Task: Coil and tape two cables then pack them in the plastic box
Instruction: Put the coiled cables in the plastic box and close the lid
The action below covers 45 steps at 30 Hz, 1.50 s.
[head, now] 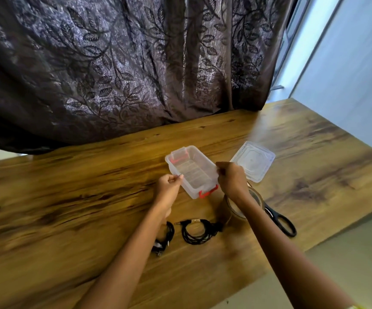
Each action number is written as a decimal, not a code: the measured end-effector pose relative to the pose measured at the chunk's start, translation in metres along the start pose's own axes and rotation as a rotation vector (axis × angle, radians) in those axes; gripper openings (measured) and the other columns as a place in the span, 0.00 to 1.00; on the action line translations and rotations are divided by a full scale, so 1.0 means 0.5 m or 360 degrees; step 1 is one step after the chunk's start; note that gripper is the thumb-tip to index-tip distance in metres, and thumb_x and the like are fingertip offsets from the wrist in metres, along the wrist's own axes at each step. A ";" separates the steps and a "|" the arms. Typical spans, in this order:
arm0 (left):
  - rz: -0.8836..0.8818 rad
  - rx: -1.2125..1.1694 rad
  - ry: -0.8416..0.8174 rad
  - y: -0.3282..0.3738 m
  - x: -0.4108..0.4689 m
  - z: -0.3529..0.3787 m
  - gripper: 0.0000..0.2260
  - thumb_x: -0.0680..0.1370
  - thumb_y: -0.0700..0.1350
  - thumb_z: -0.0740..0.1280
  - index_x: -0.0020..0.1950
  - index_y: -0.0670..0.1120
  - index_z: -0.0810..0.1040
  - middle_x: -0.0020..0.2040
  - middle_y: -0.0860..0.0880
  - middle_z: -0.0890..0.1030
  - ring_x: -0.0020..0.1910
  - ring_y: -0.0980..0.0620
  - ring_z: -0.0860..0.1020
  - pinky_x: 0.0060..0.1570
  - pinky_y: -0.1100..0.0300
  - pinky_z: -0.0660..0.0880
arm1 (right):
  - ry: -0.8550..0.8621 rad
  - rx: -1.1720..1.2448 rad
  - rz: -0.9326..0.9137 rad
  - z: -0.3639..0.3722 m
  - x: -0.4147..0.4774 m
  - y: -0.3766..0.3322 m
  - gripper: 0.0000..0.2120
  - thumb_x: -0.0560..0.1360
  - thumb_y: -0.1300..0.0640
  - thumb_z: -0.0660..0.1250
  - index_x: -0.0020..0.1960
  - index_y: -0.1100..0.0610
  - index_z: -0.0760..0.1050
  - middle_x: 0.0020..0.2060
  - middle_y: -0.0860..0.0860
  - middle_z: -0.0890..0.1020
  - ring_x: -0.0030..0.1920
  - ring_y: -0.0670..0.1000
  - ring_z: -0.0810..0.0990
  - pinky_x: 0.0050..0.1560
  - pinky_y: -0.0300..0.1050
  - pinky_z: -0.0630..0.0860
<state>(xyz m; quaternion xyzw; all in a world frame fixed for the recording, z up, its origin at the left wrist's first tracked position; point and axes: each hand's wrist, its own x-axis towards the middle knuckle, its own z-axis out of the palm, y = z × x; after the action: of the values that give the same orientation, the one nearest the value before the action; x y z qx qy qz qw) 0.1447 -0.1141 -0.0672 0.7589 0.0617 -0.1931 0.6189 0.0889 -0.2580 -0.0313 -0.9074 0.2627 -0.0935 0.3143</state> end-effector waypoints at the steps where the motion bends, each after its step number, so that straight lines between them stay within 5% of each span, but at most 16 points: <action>1: 0.0005 -0.0028 0.0021 -0.001 0.003 -0.013 0.07 0.78 0.46 0.64 0.52 0.43 0.75 0.54 0.45 0.79 0.52 0.50 0.77 0.54 0.55 0.75 | 0.0006 0.0043 -0.0035 0.005 -0.006 -0.007 0.12 0.74 0.70 0.60 0.54 0.65 0.78 0.49 0.60 0.83 0.49 0.58 0.80 0.52 0.54 0.78; 7: 0.0065 -0.0180 0.0246 -0.023 -0.029 -0.121 0.03 0.79 0.42 0.60 0.50 0.44 0.72 0.53 0.45 0.79 0.52 0.48 0.78 0.53 0.54 0.75 | -0.0105 0.0382 -0.0158 0.059 -0.078 -0.069 0.14 0.75 0.67 0.63 0.59 0.62 0.77 0.51 0.51 0.82 0.47 0.45 0.78 0.40 0.24 0.69; 11: 0.0039 -0.0148 0.0382 -0.058 -0.069 -0.200 0.04 0.79 0.43 0.60 0.51 0.44 0.72 0.54 0.43 0.79 0.53 0.47 0.78 0.56 0.47 0.76 | -0.0205 0.0527 -0.0212 0.104 -0.142 -0.106 0.13 0.76 0.67 0.62 0.59 0.63 0.77 0.48 0.48 0.79 0.47 0.42 0.75 0.35 0.17 0.66; 17: 0.0060 -0.0133 0.0529 -0.099 -0.145 -0.286 0.05 0.80 0.42 0.58 0.53 0.43 0.70 0.53 0.44 0.77 0.51 0.48 0.76 0.45 0.56 0.75 | -0.0306 0.0553 -0.0316 0.163 -0.228 -0.150 0.10 0.76 0.69 0.61 0.54 0.67 0.78 0.50 0.59 0.82 0.52 0.51 0.79 0.52 0.30 0.71; 21: 0.0076 -0.0160 0.0553 -0.128 -0.188 -0.324 0.08 0.81 0.43 0.57 0.58 0.43 0.70 0.54 0.45 0.76 0.52 0.50 0.75 0.38 0.63 0.71 | -0.0392 0.0608 -0.0356 0.196 -0.274 -0.153 0.09 0.76 0.67 0.62 0.53 0.65 0.79 0.46 0.57 0.83 0.47 0.50 0.80 0.44 0.33 0.74; 29: -0.0016 -0.0206 0.0532 -0.186 -0.233 -0.360 0.08 0.80 0.42 0.59 0.58 0.44 0.70 0.55 0.45 0.76 0.54 0.48 0.76 0.41 0.61 0.74 | -0.0469 0.0576 -0.0355 0.219 -0.321 -0.140 0.14 0.76 0.63 0.64 0.62 0.63 0.75 0.56 0.56 0.80 0.55 0.48 0.78 0.53 0.34 0.74; 33: -0.0058 -0.0256 0.0536 -0.195 -0.232 -0.366 0.11 0.80 0.42 0.60 0.61 0.41 0.72 0.55 0.44 0.78 0.54 0.48 0.77 0.45 0.58 0.76 | -0.0231 0.0393 -0.0602 0.214 -0.323 -0.111 0.08 0.75 0.58 0.67 0.51 0.60 0.80 0.45 0.53 0.83 0.44 0.48 0.80 0.43 0.37 0.74; 38: -0.0098 -0.0324 0.0516 -0.197 -0.229 -0.370 0.11 0.79 0.42 0.61 0.59 0.40 0.73 0.54 0.43 0.79 0.53 0.47 0.78 0.51 0.54 0.77 | -0.0136 -0.0195 -0.0741 0.225 -0.328 -0.045 0.18 0.72 0.56 0.70 0.60 0.60 0.77 0.58 0.54 0.80 0.62 0.55 0.72 0.61 0.49 0.70; 45: -0.0148 -0.0424 0.0450 -0.195 -0.230 -0.373 0.08 0.79 0.42 0.61 0.55 0.39 0.75 0.52 0.44 0.80 0.52 0.50 0.78 0.44 0.61 0.75 | -0.0158 -0.0295 -0.0791 0.230 -0.326 -0.043 0.13 0.74 0.60 0.65 0.58 0.60 0.78 0.57 0.54 0.80 0.62 0.54 0.70 0.56 0.46 0.73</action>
<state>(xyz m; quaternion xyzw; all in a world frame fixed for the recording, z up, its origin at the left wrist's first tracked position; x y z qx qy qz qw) 0.0470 0.1043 -0.0841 0.6862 0.2080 -0.1032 0.6893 -0.0012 -0.0968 -0.1090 -0.9725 0.0235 -0.0987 0.2097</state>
